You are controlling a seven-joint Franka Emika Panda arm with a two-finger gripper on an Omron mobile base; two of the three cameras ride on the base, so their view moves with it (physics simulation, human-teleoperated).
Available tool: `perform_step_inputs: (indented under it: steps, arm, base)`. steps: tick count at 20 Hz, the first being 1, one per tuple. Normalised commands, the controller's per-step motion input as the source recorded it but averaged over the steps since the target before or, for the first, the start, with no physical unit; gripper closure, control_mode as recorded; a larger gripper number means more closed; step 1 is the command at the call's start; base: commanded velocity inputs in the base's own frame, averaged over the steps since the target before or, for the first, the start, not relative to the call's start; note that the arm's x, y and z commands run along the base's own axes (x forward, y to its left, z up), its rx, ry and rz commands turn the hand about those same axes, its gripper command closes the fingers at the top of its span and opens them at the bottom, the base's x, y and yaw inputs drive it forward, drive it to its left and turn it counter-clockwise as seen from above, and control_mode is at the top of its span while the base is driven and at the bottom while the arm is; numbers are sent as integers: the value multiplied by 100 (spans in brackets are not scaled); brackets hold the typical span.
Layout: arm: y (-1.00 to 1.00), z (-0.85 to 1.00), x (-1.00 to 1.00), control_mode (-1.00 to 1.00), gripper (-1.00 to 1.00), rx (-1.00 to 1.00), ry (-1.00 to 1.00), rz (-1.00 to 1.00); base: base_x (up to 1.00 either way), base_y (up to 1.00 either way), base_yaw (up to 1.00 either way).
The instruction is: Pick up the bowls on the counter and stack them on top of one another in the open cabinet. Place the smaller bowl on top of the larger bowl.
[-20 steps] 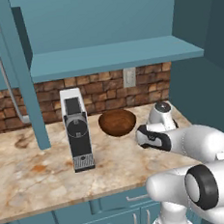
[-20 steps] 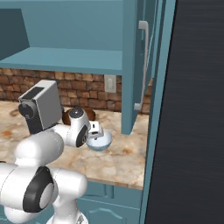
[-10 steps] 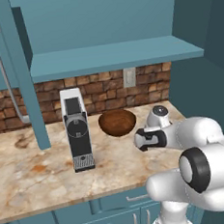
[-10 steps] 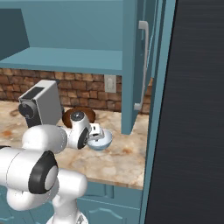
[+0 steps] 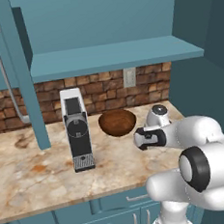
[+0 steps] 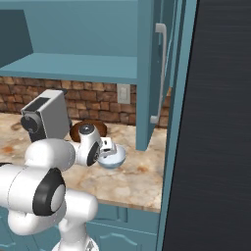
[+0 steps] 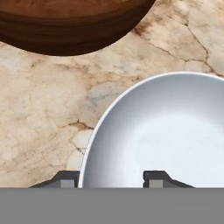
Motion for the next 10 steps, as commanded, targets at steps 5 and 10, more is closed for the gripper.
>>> perform_step_inputs:
  steps: [5, 10]
  arm:
    - [0, 0, 0, -100, 100, 0, 0, 0]
    - [0, 19, 3, -100, 100, 0, 0, 0]
  base:
    - [0, 0, 0]
    - [0, 0, 0]
